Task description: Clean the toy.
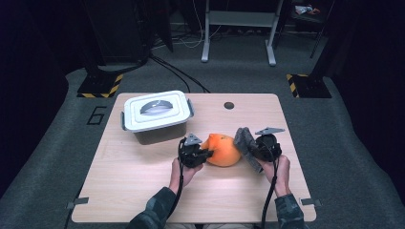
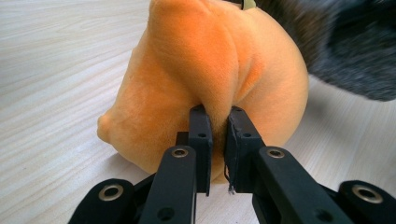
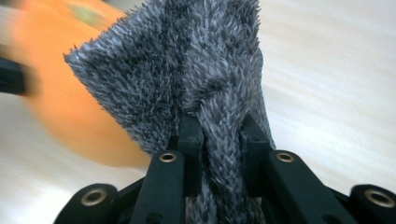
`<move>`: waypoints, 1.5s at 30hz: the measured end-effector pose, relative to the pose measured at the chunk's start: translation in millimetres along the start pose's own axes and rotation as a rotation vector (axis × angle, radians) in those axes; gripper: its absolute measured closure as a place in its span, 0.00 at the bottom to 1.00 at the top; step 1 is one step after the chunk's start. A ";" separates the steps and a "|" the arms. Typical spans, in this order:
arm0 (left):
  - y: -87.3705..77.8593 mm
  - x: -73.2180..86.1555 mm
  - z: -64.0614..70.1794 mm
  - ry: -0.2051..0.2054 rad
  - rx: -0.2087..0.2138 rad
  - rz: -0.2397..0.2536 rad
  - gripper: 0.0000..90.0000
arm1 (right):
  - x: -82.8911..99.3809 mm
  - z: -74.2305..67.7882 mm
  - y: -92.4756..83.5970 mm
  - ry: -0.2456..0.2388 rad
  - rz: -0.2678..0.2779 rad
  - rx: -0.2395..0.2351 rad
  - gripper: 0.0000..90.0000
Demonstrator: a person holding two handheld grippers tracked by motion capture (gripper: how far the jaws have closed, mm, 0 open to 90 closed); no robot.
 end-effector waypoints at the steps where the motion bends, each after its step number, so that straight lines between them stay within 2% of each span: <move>1: -0.1 0.0 -0.1 0.000 0.001 0.000 0.91 | -3.8 -6.7 -3.1 -0.018 0.019 -0.013 0.83; 2: -0.2 0.0 -0.1 0.001 0.000 -0.001 0.91 | -6.8 -13.8 -5.1 -0.037 0.021 -0.026 0.83; 3: -0.3 -0.1 -0.2 0.000 0.001 -0.001 0.90 | -9.3 -27.8 -2.4 -0.066 0.003 -0.059 0.83; 4: -0.3 -0.1 -0.1 0.002 0.001 -0.001 0.90 | -9.5 -32.9 2.1 -0.086 -0.010 -0.057 0.83; 5: -0.4 -0.1 -0.1 0.003 -0.001 -0.001 0.90 | -9.5 -32.9 2.1 -0.086 -0.010 -0.057 0.83; 6: -0.6 -0.1 -0.3 0.004 -0.001 -0.002 0.89 | -9.2 -36.1 7.0 -0.098 -0.020 -0.040 0.83; 7: -0.8 -0.1 -1.0 0.006 -0.001 0.001 0.89 | -9.1 -36.8 10.7 -0.113 -0.026 -0.028 0.84; 11: -2.2 -0.7 -2.6 0.017 0.003 0.005 0.83 | -10.3 -33.9 13.9 -0.079 -0.017 -0.036 0.84; 12: -2.6 -1.0 -1.5 0.011 0.006 0.008 0.80 | -10.1 -33.0 13.7 -0.086 -0.020 -0.040 0.84; 14: -3.9 -1.5 -1.9 0.033 -0.003 0.008 0.73 | -10.2 -31.5 14.0 -0.083 -0.021 -0.033 0.84; 15: -4.7 -1.5 -0.9 0.026 0.000 0.008 0.70 | -10.5 -30.3 14.2 -0.090 -0.020 -0.037 0.84; 16: -5.5 -1.6 -1.7 0.044 -0.007 0.011 0.67 | -10.3 -30.5 14.3 -0.074 -0.021 -0.036 0.84; 17: -5.8 -1.1 -1.6 0.053 -0.026 -0.001 0.62 | -10.2 -29.9 14.1 -0.075 -0.025 -0.031 0.84; 20: -5.0 1.9 -1.6 0.071 -0.048 -0.018 0.51 | -11.3 -27.1 15.2 -0.076 -0.016 -0.029 0.84; 22: -3.5 3.1 -1.7 0.075 -0.044 -0.022 0.47 | -11.1 -25.8 15.3 -0.074 -0.017 -0.034 0.84; 26: 2.3 3.1 -0.4 0.096 -0.041 -0.023 0.51 | -11.5 -24.7 16.5 -0.066 -0.014 -0.028 0.84; 29: 5.3 3.4 1.2 0.102 -0.034 -0.023 0.66 | -11.0 -22.9 17.2 -0.065 -0.014 -0.033 0.84; 33: 7.5 3.5 2.9 0.107 -0.047 -0.029 0.85 | -10.5 -20.5 18.4 -0.052 -0.008 -0.036 0.84; 36: 6.0 1.6 3.3 0.098 -0.056 -0.020 0.88 | -11.3 -20.5 17.0 -0.051 -0.001 -0.026 0.84; 41: 1.6 -2.1 4.7 0.037 -0.034 -0.005 0.90 | -18.3 -25.6 1.0 -0.060 0.038 -0.028 0.84; 43: -0.6 -4.8 7.5 0.035 -0.033 0.001 0.90 | -23.2 -31.2 -7.6 -0.097 0.060 -0.032 0.84; 44: -1.2 -6.1 9.7 0.030 -0.032 0.002 0.90 | -25.8 -36.8 -11.1 -0.096 0.069 -0.037 0.84; 45: -1.3 -7.1 11.6 0.023 -0.029 0.001 0.90 | -28.5 -41.1 -13.4 -0.124 0.081 -0.042 0.84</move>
Point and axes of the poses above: each handheld gripper's, and its own axes: y roughly forward along the jaws, x roughly out of its underside, z roughly to its right, the point moved 5 cm from there along y, roughly forward along the jaws, and after that the axes turned 7 degrees about y, right-handed, at the moved point
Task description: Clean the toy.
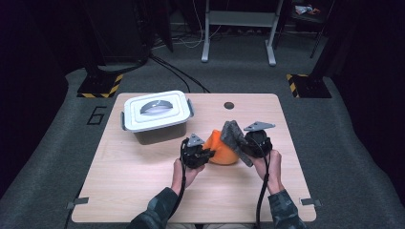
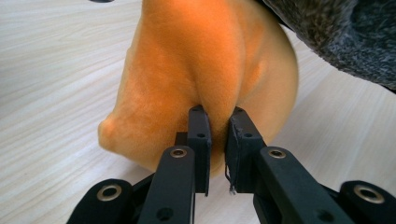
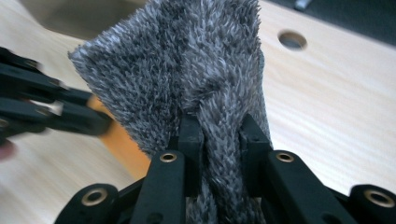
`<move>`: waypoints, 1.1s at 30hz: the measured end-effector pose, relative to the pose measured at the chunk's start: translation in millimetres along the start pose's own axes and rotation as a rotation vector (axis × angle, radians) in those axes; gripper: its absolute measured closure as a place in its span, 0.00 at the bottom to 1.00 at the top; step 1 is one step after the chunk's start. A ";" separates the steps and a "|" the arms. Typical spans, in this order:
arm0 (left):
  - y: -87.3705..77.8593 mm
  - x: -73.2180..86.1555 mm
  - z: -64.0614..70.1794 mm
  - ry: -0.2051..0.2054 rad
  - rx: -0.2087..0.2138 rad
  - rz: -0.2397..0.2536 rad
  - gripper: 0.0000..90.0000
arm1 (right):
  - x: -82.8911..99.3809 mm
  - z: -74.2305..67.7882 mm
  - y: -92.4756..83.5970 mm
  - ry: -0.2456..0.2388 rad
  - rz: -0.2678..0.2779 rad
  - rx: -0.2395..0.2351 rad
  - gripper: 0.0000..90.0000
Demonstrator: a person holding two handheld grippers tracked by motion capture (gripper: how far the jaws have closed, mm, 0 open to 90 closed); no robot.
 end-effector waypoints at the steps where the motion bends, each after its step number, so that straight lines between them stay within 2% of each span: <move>1: 0.0 -0.6 1.6 -0.008 0.004 -0.001 0.90 | -2.8 -6.0 -0.6 -0.010 0.001 -0.006 0.84; 3: 0.9 -0.8 3.2 -0.010 0.010 -0.001 0.90 | -6.7 -18.0 3.2 -0.038 -0.008 -0.018 0.84; 4: 1.6 -0.5 3.7 -0.012 0.009 0.001 0.90 | -7.5 -25.1 15.0 -0.067 -0.036 -0.018 0.84; 5: 1.9 0.2 3.3 -0.013 0.006 -0.004 0.90 | -7.5 -25.1 15.0 -0.067 -0.036 -0.018 0.84; 7: 3.6 2.9 0.0 -0.019 -0.002 -0.012 0.90 | -5.0 -27.3 26.1 -0.084 -0.059 0.006 0.84; 9: 4.7 6.1 -2.6 -0.030 0.001 -0.014 0.90 | -3.3 -26.4 32.1 -0.064 -0.063 -0.004 0.84; 12: 5.1 7.2 -4.1 -0.022 0.003 -0.018 0.90 | -1.1 -25.2 33.5 -0.073 -0.066 0.000 0.84; 13: 5.3 7.0 -4.3 -0.021 0.002 -0.017 0.90 | -0.3 -23.4 32.7 -0.079 -0.074 0.002 0.84; 14: 5.2 7.1 -4.6 -0.024 0.003 -0.020 0.90 | 2.0 -19.1 32.1 -0.071 -0.082 0.029 0.84; 17: 6.1 7.8 -6.7 -0.033 0.007 -0.018 0.89 | 5.6 -11.4 32.1 -0.055 -0.081 0.025 0.84; 18: 6.7 8.1 -6.9 -0.041 0.009 -0.014 0.89 | 11.5 -2.8 31.2 -0.022 -0.093 0.041 0.84; 19: 6.8 8.3 -7.4 -0.043 0.010 -0.014 0.89 | 11.5 -2.8 31.2 -0.022 -0.093 0.041 0.84; 23: 7.3 8.5 -7.5 -0.043 0.013 -0.012 0.89 | 23.9 15.5 34.1 0.037 -0.094 0.040 0.84; 33: 7.5 7.3 -8.7 -0.038 0.009 -0.019 0.89 | 49.5 42.6 44.1 0.119 -0.154 0.054 0.84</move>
Point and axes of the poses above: each handheld gripper's, and its own axes: y roughly forward along the jaws, x roughly out of its underside, z roughly to its right, the point moved 5 cm from there along y, roughly forward along the jaws, and after that the axes turned 7 degrees about y, right-handed, at the moved point
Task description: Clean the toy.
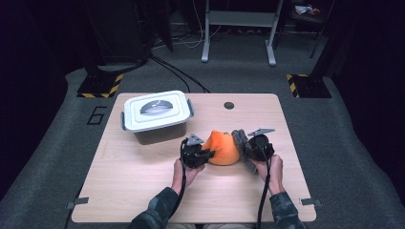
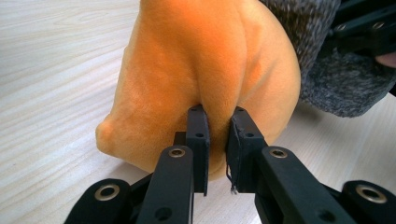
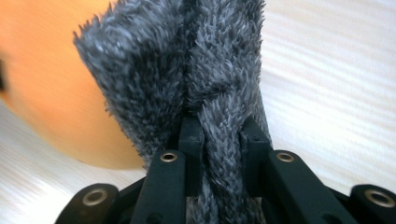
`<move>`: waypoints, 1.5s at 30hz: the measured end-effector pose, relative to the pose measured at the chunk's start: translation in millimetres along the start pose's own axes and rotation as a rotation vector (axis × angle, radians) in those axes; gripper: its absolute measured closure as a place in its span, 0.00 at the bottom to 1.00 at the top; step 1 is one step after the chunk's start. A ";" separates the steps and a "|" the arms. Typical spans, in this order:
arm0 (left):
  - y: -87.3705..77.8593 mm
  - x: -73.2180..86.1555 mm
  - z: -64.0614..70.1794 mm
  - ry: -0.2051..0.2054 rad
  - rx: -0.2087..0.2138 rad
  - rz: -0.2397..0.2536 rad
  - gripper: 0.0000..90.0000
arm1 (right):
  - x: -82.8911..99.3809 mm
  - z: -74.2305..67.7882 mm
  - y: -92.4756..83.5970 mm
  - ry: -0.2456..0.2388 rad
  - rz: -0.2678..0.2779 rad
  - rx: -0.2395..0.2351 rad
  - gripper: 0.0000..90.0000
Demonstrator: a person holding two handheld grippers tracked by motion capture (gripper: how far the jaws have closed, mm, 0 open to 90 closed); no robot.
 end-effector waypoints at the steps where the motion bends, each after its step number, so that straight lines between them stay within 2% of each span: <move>1: 0.1 -0.3 0.1 -0.002 -0.002 -0.001 0.89 | 2.2 3.0 1.6 0.007 -0.003 -0.004 0.84; 3: 0.4 -0.8 -0.9 -0.005 -0.006 0.002 0.89 | 5.9 7.4 4.3 0.030 -0.017 -0.010 0.84; 5: 0.3 -1.4 -1.9 -0.008 -0.004 0.001 0.89 | 6.6 11.9 4.7 0.033 -0.012 -0.014 0.84; 8: -0.4 -1.0 -3.4 -0.010 -0.007 -0.002 0.89 | 4.7 13.6 -1.3 0.049 -0.006 -0.009 0.84; 12: -0.8 -0.2 -3.9 -0.018 -0.001 0.000 0.89 | -1.1 15.8 -14.6 0.041 0.033 -0.002 0.84; 14: -1.3 0.1 -4.3 -0.013 0.001 -0.002 0.89 | -3.5 16.1 -18.6 0.055 0.040 -0.010 0.83; 17: -1.2 0.6 -4.4 -0.012 0.000 -0.002 0.89 | -7.7 15.9 -24.9 0.045 0.064 -0.018 0.83; 18: -1.2 0.5 -4.2 -0.009 0.000 -0.004 0.89 | -9.1 14.2 -28.2 0.052 0.069 -0.018 0.83; 19: -1.1 0.4 -4.1 -0.006 -0.003 -0.006 0.89 | -13.5 11.0 -35.3 0.034 0.097 -0.027 0.83; 22: -0.8 0.4 -4.0 -0.008 -0.006 -0.004 0.89 | -17.5 5.1 -42.6 0.013 0.115 -0.038 0.83; 24: -0.8 0.4 -3.9 -0.008 -0.005 -0.004 0.89 | -22.1 -3.4 -47.7 -0.018 0.126 -0.059 0.83; 25: -0.8 0.3 -3.7 -0.008 -0.007 -0.004 0.89 | -26.6 -13.6 -51.1 -0.042 0.128 -0.076 0.83; 26: -1.1 0.4 -3.8 -0.004 -0.007 -0.009 0.89 | -26.6 -13.6 -51.1 -0.042 0.128 -0.076 0.83; 31: -1.2 1.1 -3.8 -0.009 -0.005 -0.001 0.89 | -37.2 -37.9 -47.7 -0.099 0.121 -0.091 0.84; 32: -1.4 1.1 -3.3 -0.009 -0.006 -0.002 0.89 | -39.1 -43.2 -45.4 -0.094 0.118 -0.088 0.84; 36: -1.9 0.8 -0.9 0.005 -0.008 -0.004 0.89 | -45.4 -65.9 -35.9 -0.159 0.110 -0.102 0.83; 41: -1.6 1.5 -1.0 0.001 -0.008 -0.007 0.89 | -45.0 -76.2 -23.7 -0.204 0.086 -0.084 0.83; 45: -0.8 1.5 -0.8 -0.002 -0.007 -0.001 0.89 | -43.0 -68.8 -23.0 -0.173 0.086 -0.081 0.83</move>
Point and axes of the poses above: each handheld gripper's, and its own axes: y roughly forward along the jaws, x roughly out of its underside, z roughly to its right, the point moved 5 cm from there along y, roughly forward along the jaws, and after that the axes turned 7 degrees about y, right-handed, at the moved point
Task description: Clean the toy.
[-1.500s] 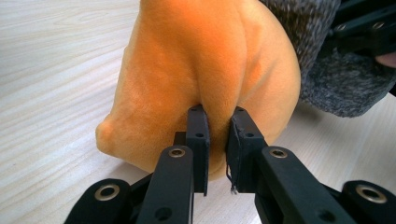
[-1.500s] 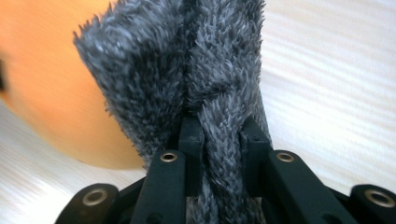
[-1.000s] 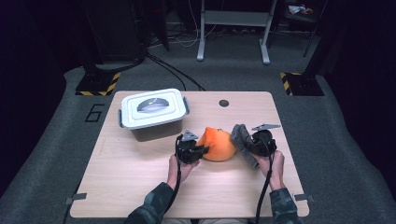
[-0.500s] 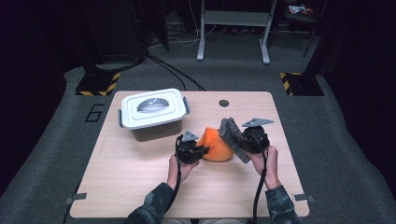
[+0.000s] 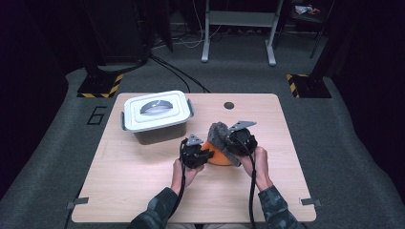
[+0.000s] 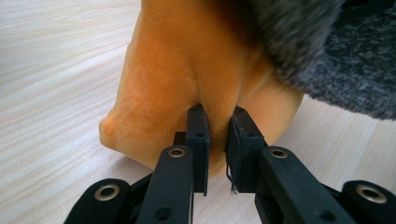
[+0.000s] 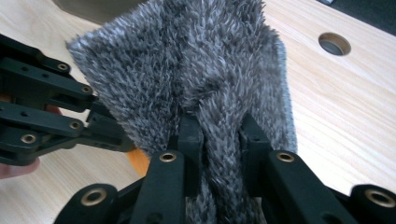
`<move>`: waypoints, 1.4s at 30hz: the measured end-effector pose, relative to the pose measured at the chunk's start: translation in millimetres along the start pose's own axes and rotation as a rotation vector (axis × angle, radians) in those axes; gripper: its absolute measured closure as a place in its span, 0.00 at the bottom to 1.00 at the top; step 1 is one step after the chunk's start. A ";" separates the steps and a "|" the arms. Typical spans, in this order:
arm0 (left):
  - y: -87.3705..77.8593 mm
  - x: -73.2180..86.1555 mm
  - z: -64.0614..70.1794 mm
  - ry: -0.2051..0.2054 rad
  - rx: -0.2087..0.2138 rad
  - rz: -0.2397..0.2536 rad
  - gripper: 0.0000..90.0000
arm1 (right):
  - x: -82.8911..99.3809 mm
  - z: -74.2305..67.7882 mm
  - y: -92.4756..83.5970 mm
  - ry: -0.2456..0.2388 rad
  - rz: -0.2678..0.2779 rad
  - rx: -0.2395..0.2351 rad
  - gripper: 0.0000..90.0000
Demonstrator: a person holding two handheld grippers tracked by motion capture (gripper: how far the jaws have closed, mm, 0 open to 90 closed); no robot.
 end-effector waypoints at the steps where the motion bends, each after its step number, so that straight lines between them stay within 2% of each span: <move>1: 0.4 0.0 -0.2 -0.005 0.002 0.004 0.89 | 1.9 3.4 -0.9 0.010 -0.003 0.010 0.83; 4: 0.1 0.4 -1.2 -0.006 0.005 0.002 0.89 | 9.9 17.5 -2.5 0.042 -0.010 0.029 0.83; 8: 0.3 0.5 -1.1 -0.007 0.008 0.004 0.89 | 25.1 37.1 0.0 0.108 -0.023 0.044 0.83; 10: 0.4 0.8 -1.2 -0.006 0.006 0.007 0.89 | 37.0 49.6 3.8 0.144 -0.046 0.052 0.83; 16: 0.5 0.9 -1.7 -0.012 0.010 0.005 0.89 | 54.3 63.0 15.7 0.198 -0.089 0.060 0.83; 20: 0.2 1.8 -1.5 -0.014 0.007 0.008 0.89 | 71.2 70.1 32.7 0.235 -0.146 0.060 0.83; 25: -0.3 2.8 -1.7 -0.018 0.008 0.005 0.89 | 78.7 71.5 40.3 0.243 -0.179 0.052 0.83; 28: -0.6 2.9 -2.6 -0.021 0.013 0.011 0.89 | 77.5 74.0 34.8 0.247 -0.175 0.059 0.83; 30: -0.9 3.4 -3.6 -0.028 0.013 0.013 0.89 | 72.9 78.1 22.3 0.252 -0.130 0.074 0.83; 32: -1.1 3.6 -3.7 -0.027 0.014 0.012 0.89 | 70.4 78.7 16.5 0.254 -0.115 0.078 0.83; 34: -0.9 3.4 -3.8 -0.026 0.015 0.013 0.89 | 63.2 78.1 3.9 0.240 -0.074 0.086 0.83; 37: -0.7 3.4 -3.7 -0.027 0.016 0.019 0.89 | 48.2 68.8 -15.4 0.210 -0.012 0.078 0.83; 38: -0.8 3.6 -3.8 -0.027 0.016 0.019 0.88 | 38.4 57.8 -23.6 0.179 0.013 0.060 0.83; 39: -0.8 3.7 -3.8 -0.027 0.017 0.019 0.88 | 38.4 57.8 -23.6 0.179 0.013 0.060 0.83; 40: -1.0 3.8 -3.8 -0.028 0.017 0.019 0.88 | 32.1 46.3 -23.5 0.142 0.015 0.034 0.83; 42: -1.0 3.6 -4.0 -0.025 0.017 0.021 0.88 | 30.6 41.4 -20.8 0.136 0.006 0.029 0.83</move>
Point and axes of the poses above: each handheld gripper's, and its own axes: y roughly forward along the jaws, x roughly out of its underside, z roughly to its right, the point moved 5 cm from there along y, roughly forward along the jaws, and after that the axes turned 7 degrees about y, right-handed, at the moved point
